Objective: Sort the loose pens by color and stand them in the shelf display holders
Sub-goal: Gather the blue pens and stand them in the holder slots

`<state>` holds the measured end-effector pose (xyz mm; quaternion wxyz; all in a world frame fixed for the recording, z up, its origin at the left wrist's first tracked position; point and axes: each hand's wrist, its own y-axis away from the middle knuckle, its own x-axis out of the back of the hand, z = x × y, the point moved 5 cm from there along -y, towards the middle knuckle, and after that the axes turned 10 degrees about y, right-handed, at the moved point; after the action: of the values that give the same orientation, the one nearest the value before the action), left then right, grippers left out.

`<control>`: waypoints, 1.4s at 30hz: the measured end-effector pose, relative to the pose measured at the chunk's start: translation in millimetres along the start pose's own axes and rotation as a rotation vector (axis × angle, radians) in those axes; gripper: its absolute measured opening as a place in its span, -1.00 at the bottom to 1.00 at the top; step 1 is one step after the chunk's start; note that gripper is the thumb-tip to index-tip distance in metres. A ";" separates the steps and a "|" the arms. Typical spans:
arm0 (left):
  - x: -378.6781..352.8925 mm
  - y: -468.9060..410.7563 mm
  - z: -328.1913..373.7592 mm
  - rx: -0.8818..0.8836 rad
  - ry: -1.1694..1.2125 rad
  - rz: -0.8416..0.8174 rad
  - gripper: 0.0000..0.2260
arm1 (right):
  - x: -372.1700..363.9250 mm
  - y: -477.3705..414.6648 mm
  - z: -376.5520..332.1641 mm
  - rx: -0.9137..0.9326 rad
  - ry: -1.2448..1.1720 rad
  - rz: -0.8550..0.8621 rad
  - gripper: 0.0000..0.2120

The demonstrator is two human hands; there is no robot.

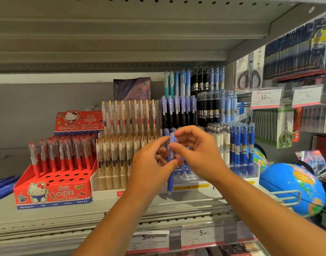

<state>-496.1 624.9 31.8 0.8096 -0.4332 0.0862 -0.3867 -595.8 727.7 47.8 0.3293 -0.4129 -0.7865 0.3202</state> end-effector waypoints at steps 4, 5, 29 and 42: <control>5.0 -1.7 18.2 -0.266 -0.231 0.081 -0.71 | 19.0 -3.2 0.2 0.025 0.013 0.201 -0.78; 4.9 -4.9 22.6 -0.327 -0.312 0.074 -0.74 | 24.0 -3.6 0.7 0.033 0.011 0.260 -0.78; -29.6 -69.9 -20.1 -0.331 -1.152 -0.324 -0.22 | 28.2 -18.3 26.1 -0.223 0.758 0.246 -0.80; -31.4 -73.2 -20.8 -0.275 -1.154 -0.394 -0.25 | 24.0 -13.2 28.9 -0.283 0.897 0.122 -0.64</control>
<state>-567.9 609.8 69.1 0.5760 -0.6802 -0.3977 -0.2177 -634.8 735.6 47.4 0.5575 -0.5968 -0.5768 0.0187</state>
